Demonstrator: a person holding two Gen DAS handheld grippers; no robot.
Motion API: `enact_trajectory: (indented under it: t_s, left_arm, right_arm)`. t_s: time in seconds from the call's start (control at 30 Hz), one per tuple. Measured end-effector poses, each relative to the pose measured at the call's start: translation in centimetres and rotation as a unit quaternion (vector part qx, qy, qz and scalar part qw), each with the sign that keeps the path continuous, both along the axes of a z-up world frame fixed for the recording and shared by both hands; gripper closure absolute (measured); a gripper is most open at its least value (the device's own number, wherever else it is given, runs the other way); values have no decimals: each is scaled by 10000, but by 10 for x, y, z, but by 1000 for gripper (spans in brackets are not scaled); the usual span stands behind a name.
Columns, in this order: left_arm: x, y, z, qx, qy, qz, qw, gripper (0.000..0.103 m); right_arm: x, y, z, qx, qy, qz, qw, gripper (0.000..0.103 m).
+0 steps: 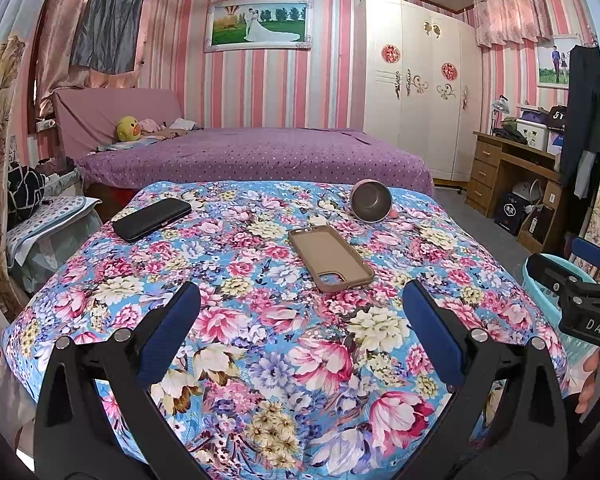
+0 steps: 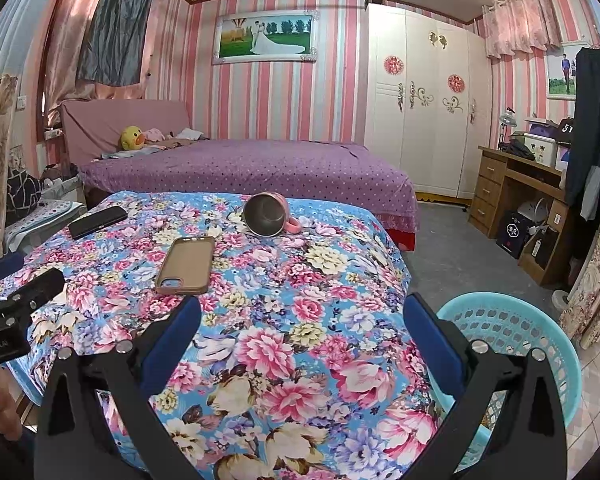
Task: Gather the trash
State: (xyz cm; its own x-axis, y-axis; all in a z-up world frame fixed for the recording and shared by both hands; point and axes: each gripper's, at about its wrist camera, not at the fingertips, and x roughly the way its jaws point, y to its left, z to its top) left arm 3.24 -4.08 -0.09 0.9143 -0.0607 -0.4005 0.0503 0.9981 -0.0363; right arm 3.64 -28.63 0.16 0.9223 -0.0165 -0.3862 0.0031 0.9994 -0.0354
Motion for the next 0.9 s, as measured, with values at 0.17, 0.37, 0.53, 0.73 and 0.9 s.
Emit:
enact_trajectory:
  t_s: [0.17, 0.37, 0.53, 0.73, 0.9]
  left_arm:
    - [1, 0, 0, 10, 21, 14, 10000, 5]
    - [2, 0, -1, 37, 16, 9, 10000, 5]
    - [1, 1, -2, 20, 6, 5, 10000, 5]
    - [1, 1, -2, 28, 5, 11, 10000, 5]
    - [1, 0, -2, 33, 21, 11, 10000, 5]
  right_arm:
    - [0, 0, 0, 3, 0, -4, 10000, 4]
    - [0, -1, 0, 1, -5, -11, 10000, 4]
    - [0, -1, 1, -13, -10, -15, 10000, 4]
    - [0, -3, 2, 23, -21, -19, 10000, 4]
    - [-1, -3, 2, 22, -25, -36, 10000, 4]
